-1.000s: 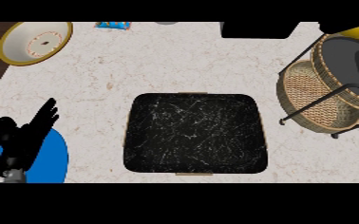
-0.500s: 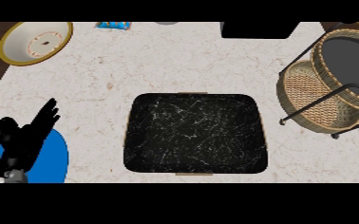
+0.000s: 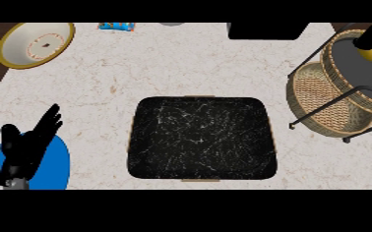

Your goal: Pick the lemon from the tray and place it in the tiered basket

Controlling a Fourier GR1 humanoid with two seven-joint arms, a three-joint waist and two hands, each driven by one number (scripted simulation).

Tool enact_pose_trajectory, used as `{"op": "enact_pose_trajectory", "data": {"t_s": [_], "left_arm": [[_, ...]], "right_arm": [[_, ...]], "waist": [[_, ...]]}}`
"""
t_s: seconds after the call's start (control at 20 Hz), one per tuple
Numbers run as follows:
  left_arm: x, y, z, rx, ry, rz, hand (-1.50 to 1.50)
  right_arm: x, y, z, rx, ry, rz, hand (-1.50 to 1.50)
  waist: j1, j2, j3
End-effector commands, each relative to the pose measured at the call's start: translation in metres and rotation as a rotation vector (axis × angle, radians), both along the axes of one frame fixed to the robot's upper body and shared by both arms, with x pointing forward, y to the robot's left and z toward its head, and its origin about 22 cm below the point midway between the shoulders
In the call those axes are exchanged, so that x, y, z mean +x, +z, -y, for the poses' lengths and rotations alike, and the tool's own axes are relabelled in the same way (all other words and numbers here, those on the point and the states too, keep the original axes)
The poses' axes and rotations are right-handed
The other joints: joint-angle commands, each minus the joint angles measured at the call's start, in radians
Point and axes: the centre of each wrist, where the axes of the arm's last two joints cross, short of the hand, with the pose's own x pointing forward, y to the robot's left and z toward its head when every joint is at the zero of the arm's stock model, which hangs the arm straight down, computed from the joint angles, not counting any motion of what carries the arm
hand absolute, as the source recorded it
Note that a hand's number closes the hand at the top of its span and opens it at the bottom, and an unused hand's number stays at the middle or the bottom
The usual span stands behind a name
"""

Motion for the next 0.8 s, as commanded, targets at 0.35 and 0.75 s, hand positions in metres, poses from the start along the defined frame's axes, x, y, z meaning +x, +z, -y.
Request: {"op": "enact_pose_trajectory", "data": {"t_s": [0.35,0.75], "left_arm": [[-0.005,0.000,0.011,-0.009,0.004,0.003,0.00],[-0.015,-0.003,-0.006,0.011,0.032,-0.013,0.00]], "right_arm": [[-0.010,-0.007,0.012,0.190,-0.039,0.209,-1.50],[-0.052,0.088,0.062,0.433,-0.189,0.510,-1.50]], "waist": [[-0.004,-0.003,0.001],[-0.023,-0.011,0.000]]}}
